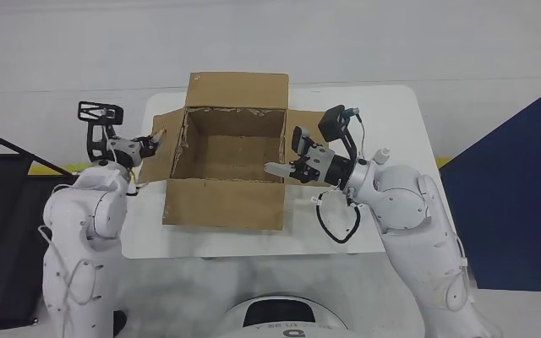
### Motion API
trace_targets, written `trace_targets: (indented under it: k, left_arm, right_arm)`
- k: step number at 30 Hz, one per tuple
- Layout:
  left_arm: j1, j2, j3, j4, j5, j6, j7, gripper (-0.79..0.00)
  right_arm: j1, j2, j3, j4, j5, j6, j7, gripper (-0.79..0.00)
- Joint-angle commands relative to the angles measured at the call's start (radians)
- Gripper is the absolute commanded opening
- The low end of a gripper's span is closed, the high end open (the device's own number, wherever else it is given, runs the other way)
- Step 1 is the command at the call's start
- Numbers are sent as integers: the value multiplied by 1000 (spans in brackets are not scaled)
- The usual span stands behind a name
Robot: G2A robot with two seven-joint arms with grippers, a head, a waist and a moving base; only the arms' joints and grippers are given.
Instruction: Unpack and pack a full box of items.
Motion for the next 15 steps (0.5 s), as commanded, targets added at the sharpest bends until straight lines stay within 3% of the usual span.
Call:
trace_targets:
  k: [1, 6, 9, 15]
  left_arm:
    - [-40, 0, 18, -6, -79, -4, -106, 0]
    - [-212, 8, 76, 98, -225, -51, -443, 0]
    - [-286, 10, 119, 156, -273, -62, -544, 0]
    - [-279, 19, 166, 133, -333, -119, -622, 0]
  right_arm:
    - [0, 0, 0, 0, 0, 0, -1, 0]
    - [0, 0, 0, 0, 0, 0, -1, 0]
    - [0, 0, 0, 0, 0, 0, -1, 0]
    - [0, 0, 0, 0, 0, 0, -1, 0]
